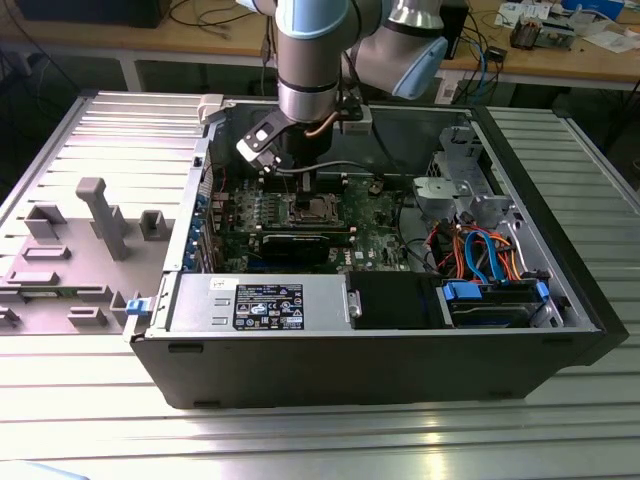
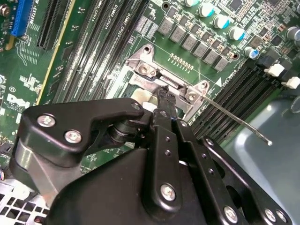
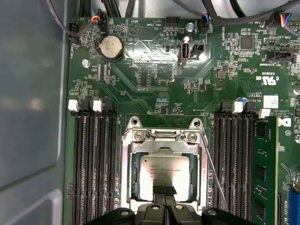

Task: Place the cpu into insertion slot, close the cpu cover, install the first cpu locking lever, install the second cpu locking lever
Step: 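Close the cpu cover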

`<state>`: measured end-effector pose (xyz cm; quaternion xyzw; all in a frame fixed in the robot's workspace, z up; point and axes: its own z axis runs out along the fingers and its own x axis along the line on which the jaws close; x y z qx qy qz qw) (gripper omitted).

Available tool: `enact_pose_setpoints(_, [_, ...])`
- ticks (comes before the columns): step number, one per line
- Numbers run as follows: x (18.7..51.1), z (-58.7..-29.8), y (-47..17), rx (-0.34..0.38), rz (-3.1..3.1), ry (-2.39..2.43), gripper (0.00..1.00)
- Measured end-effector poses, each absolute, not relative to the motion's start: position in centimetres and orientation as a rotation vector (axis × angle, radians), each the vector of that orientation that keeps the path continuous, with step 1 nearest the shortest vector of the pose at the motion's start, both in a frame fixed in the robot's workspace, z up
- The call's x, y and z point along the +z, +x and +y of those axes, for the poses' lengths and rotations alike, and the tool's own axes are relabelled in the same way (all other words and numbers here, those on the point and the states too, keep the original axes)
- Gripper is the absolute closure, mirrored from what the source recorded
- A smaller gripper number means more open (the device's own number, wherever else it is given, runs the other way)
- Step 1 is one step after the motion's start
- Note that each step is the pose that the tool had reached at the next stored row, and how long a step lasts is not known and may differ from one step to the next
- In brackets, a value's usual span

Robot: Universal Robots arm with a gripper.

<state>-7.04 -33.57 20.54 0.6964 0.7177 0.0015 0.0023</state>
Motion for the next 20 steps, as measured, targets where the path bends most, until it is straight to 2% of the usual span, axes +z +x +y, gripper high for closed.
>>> enact_pose_setpoints(20, [24.0, -33.6, -5.4, 0.008, 2.279, 2.197, 0.89])
